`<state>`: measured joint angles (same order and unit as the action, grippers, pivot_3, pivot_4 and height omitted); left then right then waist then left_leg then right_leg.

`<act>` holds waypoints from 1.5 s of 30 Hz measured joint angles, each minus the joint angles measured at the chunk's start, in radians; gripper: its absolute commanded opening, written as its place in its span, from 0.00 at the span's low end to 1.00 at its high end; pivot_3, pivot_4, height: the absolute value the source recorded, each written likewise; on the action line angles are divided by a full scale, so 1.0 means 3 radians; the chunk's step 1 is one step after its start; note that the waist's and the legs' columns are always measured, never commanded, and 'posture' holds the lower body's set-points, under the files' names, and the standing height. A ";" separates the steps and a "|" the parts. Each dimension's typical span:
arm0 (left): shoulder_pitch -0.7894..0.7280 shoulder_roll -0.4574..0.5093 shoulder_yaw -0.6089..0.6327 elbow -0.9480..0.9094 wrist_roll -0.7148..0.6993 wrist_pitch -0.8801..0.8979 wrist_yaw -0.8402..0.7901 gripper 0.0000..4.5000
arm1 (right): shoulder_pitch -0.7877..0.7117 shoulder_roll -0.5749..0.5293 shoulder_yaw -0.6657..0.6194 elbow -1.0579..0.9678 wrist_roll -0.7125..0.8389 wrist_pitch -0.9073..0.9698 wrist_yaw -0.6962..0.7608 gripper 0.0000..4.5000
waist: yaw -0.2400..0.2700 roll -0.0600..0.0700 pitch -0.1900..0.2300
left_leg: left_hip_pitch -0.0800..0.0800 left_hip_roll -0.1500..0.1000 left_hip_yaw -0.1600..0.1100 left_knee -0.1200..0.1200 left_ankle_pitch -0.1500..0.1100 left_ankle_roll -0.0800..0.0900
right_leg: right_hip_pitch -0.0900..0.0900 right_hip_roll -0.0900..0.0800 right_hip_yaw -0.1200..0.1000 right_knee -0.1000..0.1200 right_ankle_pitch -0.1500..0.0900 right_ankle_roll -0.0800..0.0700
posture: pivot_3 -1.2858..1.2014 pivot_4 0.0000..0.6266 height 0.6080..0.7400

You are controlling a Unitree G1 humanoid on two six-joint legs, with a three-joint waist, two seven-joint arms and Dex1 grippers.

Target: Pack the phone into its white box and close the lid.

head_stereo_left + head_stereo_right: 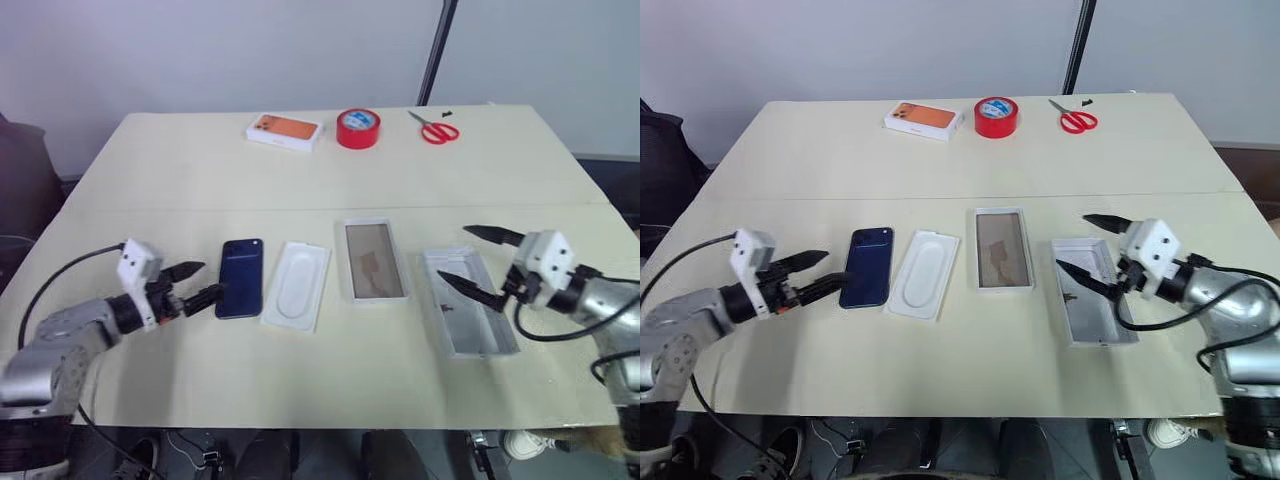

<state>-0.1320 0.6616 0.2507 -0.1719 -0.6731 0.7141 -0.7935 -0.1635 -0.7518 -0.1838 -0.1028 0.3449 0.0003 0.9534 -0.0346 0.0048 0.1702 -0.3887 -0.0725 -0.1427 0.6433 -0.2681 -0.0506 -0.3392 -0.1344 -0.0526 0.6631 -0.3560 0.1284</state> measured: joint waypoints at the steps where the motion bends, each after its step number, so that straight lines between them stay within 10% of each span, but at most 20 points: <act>1: -0.0073 -0.0076 -0.0039 -0.0037 -0.0103 0.0182 0.0087 1.00 | -0.0056 0.0055 0.0095 -0.0011 -0.0037 0.0013 -0.0025 1.00 | 0.0005 -0.0001 0.0000 | -0.0001 0.0000 0.0000 0.0001 0.0000 0.0000 | 0.0000 0.0000 0.0000 0.0000 0.0000 0.0000 | 0.52 0.24 1.00; 38: -0.1097 -0.0699 -0.0473 0.0412 -0.0233 0.1649 0.0762 1.00 | 0.0011 0.0204 0.0274 -0.0010 -0.0293 -0.0094 -0.0277 1.00 | 0.0039 0.0000 -0.0002 | 0.0006 -0.0002 0.0009 0.0003 0.0000 0.0000 | 0.0000 0.0002 0.0009 0.0001 0.0001 0.0001 | 0.52 0.24 1.00; 45: -0.1165 -0.0736 -0.0412 0.0566 -0.0253 0.1874 0.0877 0.43 | 0.0001 0.0204 0.0274 -0.0010 -0.0295 -0.0091 -0.0302 1.00 | 0.0043 0.0000 -0.0002 | 0.0007 -0.0002 0.0010 0.0002 0.0000 0.0000 | 0.0000 0.0002 0.0012 0.0002 0.0001 0.0002 | 0.52 0.24 1.00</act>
<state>-0.4815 0.4407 0.1272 -0.0020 -0.7490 1.2763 -0.5304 -0.1632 -0.6906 -0.1015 -0.1058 0.2565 -0.0271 0.8627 -0.0216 0.0049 0.1696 -0.3867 -0.0730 -0.1397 0.6439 -0.2681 -0.0506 -0.3392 -0.1337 -0.0491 0.6636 -0.3557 0.1289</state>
